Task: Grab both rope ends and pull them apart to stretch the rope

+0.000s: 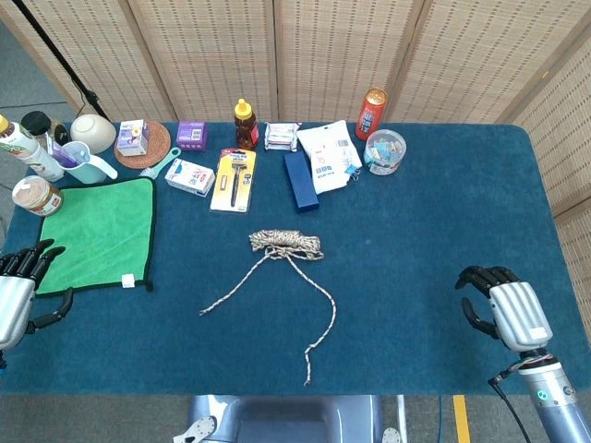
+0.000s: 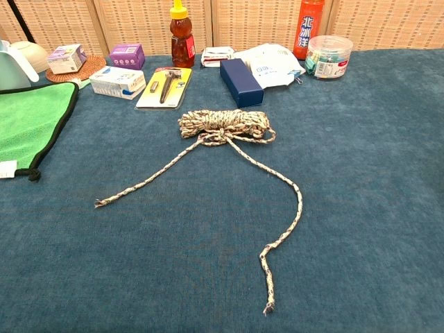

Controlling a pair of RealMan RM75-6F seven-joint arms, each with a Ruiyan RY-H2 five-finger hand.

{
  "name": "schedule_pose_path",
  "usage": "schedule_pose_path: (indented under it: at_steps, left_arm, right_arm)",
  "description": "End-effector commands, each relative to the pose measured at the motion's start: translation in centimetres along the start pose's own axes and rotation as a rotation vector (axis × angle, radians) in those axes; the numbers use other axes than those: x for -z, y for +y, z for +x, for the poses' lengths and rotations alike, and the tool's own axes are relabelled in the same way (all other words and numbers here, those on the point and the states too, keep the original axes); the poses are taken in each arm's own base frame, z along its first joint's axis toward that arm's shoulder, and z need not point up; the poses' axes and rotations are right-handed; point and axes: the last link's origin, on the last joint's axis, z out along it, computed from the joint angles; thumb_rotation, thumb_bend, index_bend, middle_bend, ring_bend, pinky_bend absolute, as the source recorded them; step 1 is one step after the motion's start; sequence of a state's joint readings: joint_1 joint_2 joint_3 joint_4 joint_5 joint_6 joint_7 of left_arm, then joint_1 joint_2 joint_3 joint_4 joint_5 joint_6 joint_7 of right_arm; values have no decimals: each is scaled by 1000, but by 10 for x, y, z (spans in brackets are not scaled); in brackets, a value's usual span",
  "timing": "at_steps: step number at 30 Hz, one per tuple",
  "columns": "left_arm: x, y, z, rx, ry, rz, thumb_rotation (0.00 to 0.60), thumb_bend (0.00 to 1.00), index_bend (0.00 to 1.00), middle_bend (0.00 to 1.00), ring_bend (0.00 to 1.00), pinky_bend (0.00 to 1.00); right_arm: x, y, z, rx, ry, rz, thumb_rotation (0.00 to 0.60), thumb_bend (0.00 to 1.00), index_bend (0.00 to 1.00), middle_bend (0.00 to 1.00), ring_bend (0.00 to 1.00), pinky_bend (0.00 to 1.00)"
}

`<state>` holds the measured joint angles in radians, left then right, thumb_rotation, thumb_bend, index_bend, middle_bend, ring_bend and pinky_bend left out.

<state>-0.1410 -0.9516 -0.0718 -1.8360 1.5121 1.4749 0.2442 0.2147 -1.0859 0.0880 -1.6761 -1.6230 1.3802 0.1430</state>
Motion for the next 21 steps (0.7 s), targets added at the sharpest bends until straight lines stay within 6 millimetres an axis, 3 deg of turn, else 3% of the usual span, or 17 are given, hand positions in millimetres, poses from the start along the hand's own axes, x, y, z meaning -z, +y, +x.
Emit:
schedule_pose_path:
  at_steps: [1, 5, 8, 14, 21]
  left_arm:
    - [-2, 1, 5, -7, 12, -7, 216, 419, 198, 168, 214, 240]
    - [-4, 5, 12, -14, 20, -27, 216, 419, 201, 168, 214, 241]
    - [-6, 6, 15, -19, 19, -33, 218, 419, 208, 168, 214, 240]
    - [-10, 7, 18, -24, 24, -38, 218, 419, 216, 168, 218, 241]
    - [-14, 7, 25, -28, 42, -43, 219, 419, 221, 168, 222, 240]
  right_arm:
    - [-13, -12, -3, -31, -45, 70, 600, 436, 443, 360, 386, 297]
    - [-35, -35, -11, -59, -124, 178, 600, 226, 442, 316, 267, 80]
    - [-50, -50, -17, -73, -166, 246, 600, 164, 455, 276, 193, 1]
    - [-68, -76, -30, -52, -230, 362, 600, 145, 492, 189, 58, 0]
    - [-84, -99, -54, -27, -294, 466, 600, 142, 530, 172, 47, 0]
